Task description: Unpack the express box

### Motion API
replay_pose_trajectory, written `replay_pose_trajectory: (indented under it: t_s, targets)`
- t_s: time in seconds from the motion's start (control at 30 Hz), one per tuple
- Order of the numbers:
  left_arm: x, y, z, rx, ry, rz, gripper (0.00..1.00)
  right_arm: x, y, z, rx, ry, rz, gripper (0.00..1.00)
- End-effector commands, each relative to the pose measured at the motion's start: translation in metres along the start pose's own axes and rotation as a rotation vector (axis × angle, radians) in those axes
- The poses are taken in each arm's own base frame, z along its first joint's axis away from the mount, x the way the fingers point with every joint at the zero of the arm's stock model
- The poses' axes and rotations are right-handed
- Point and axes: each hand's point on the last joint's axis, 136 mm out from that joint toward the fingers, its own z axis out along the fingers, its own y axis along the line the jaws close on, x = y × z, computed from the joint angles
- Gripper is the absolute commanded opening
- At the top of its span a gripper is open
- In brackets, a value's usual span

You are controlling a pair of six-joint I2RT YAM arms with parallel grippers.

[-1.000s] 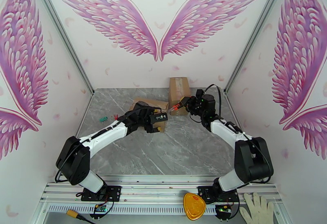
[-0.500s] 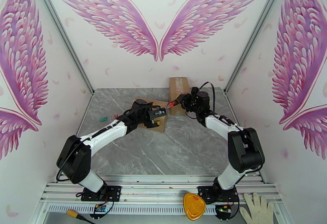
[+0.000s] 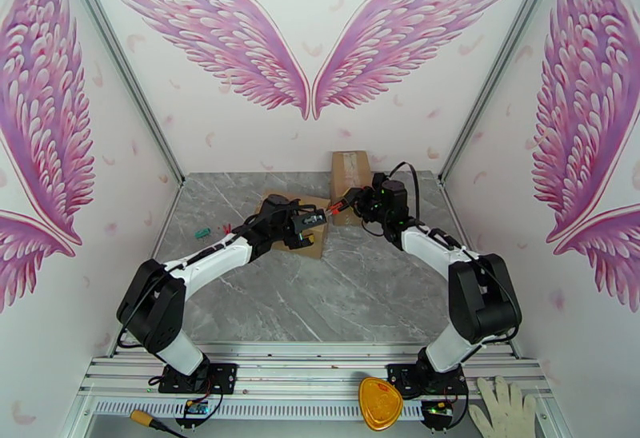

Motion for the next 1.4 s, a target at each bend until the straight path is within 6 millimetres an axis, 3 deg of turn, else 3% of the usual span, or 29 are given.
replay_pose_trajectory:
  t_s: [0.0, 0.37, 0.53, 0.77, 1.13, 1.37]
  targets:
    - [0.010, 0.002, 0.006, -0.028, 0.028, -0.013, 0.92, 0.007, -0.004, -0.007, 0.032, 0.013, -0.002, 0.00]
    - [0.012, 0.013, 0.010, -0.090, 0.050, -0.035, 0.92, 0.032, 0.000, -0.016, 0.022, 0.143, 0.030, 0.00]
    - [0.010, 0.016, 0.013, -0.094, 0.053, -0.044, 0.92, 0.038, 0.022, -0.022, -0.068, 0.191, 0.058, 0.00]
    - [0.004, 0.017, 0.010, -0.095, 0.039, -0.063, 0.92, 0.026, 0.054, -0.030, -0.153, 0.160, 0.026, 0.00]
    - [-0.003, 0.026, -0.022, -0.089, -0.016, -0.170, 0.93, 0.005, 0.039, -0.058, -0.058, 0.069, -0.041, 0.00]
    - [-0.013, 0.063, -0.030, -0.132, -0.090, -0.300, 0.94, -0.004, 0.028, -0.080, -0.012, 0.034, -0.055, 0.00]
